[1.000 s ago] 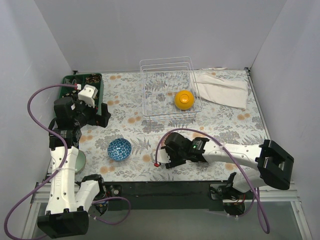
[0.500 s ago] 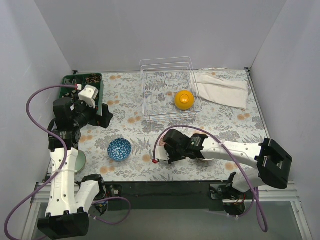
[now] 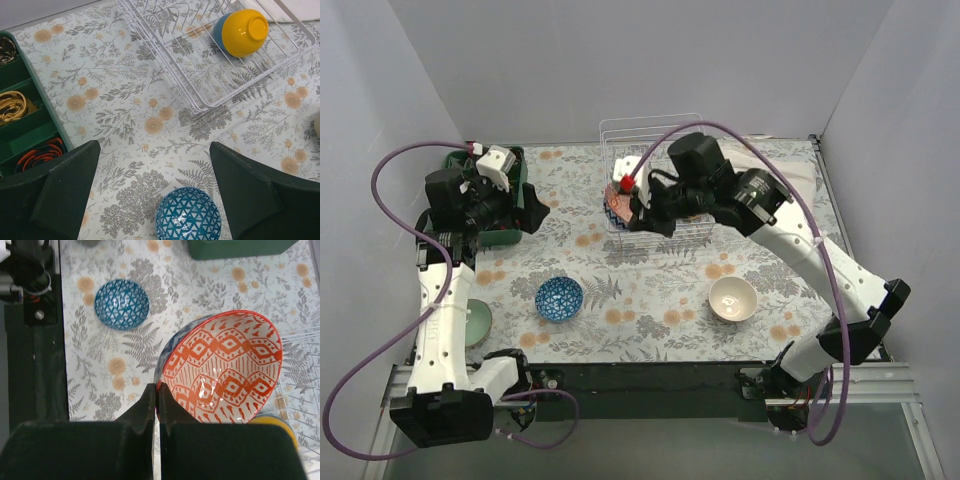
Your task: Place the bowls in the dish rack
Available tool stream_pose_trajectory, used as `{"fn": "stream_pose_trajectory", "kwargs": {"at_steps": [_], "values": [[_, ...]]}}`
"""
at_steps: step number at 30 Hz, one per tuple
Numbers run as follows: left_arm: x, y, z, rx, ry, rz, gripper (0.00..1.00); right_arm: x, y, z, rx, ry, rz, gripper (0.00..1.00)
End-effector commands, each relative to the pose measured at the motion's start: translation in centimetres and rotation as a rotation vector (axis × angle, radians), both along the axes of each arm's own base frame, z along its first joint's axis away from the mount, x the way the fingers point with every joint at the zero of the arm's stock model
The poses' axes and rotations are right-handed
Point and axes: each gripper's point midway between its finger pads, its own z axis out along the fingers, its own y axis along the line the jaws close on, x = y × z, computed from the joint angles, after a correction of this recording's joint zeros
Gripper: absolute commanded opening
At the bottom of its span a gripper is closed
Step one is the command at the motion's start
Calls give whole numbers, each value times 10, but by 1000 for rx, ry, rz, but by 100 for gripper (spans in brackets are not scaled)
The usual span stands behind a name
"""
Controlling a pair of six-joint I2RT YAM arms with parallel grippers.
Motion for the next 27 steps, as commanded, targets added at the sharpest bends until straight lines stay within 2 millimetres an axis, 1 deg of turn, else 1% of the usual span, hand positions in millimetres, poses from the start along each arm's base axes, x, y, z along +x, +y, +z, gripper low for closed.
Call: {"fn": "stream_pose_trajectory", "kwargs": {"at_steps": [1, 2, 3, 4, 5, 6, 7, 8, 9, 10, 11, 12, 13, 14, 15, 16, 17, 18, 19, 20, 21, 22, 24, 25, 26, 27], "values": [[22, -6, 39, -56, -125, -10, 91, 40, -1, 43, 164, 120, -32, 1], [31, -9, 36, -60, -118, -19, 91, 44, 3, 45, 198, 161, 3, 1], [38, -13, 36, -59, -121, -29, 91, 55, 5, 52, 237, 167, 0, 1], [47, -15, 47, -37, -163, -41, 91, 72, -4, 55, 270, 215, -41, 1], [59, -27, 38, -15, -144, -75, 91, 73, 0, 51, 301, 301, 16, 1], [66, -39, 36, 16, -154, -106, 91, 89, -8, 52, 332, 331, 1, 1], [74, -46, 49, 83, -211, -139, 90, 95, -3, 51, 369, 391, 38, 1], [79, -63, 45, 122, -219, -179, 91, 101, -3, 47, 385, 422, 52, 1], [88, -72, 36, 153, -208, -207, 91, 112, -8, 45, 403, 449, 49, 1], [93, -78, 32, 183, -213, -232, 91, 120, -4, 39, 421, 522, 72, 1], [96, -87, 32, 223, -239, -269, 91, 128, -4, 35, 430, 560, 66, 1], [103, -90, 20, 243, -220, -281, 91, 140, -9, 30, 442, 612, 46, 1], [106, -92, 17, 253, -221, -287, 91, 152, -5, 22, 462, 633, 77, 1], [109, -92, 11, 267, -216, -288, 91, 156, -6, 18, 463, 708, 63, 1], [114, -90, 5, 282, -207, -272, 91, 163, -7, 14, 470, 723, 66, 1], [118, -90, 0, 290, -212, -267, 91, 169, -6, 2, 464, 761, 74, 1], [120, -89, -9, 301, -201, -264, 91, 175, -5, 1, 473, 784, 71, 1], [126, -87, -9, 318, -224, -248, 91, 182, -8, -5, 476, 802, 60, 1], [129, -88, -11, 324, -231, -239, 91, 190, -8, -18, 473, 837, 39, 1], [132, -88, -13, 327, -233, -231, 91, 196, -9, -24, 474, 850, 21, 1], [136, -89, -9, 326, -249, -222, 91, 205, -13, -26, 486, 847, 1, 1], [141, -91, -14, 331, -240, -218, 91, 214, -14, -36, 487, 862, -26, 1], [148, -95, -12, 334, -260, -211, 91, 225, -19, -44, 497, 884, -67, 1], [149, -99, -13, 341, -265, -216, 91, 228, -18, -54, 496, 905, -86, 1], [153, -102, -21, 347, -254, -222, 91, 231, -18, -57, 499, 922, -101, 1], [156, -104, -22, 350, -258, -221, 91, 234, -17, -60, 508, 920, -111, 1]]}}
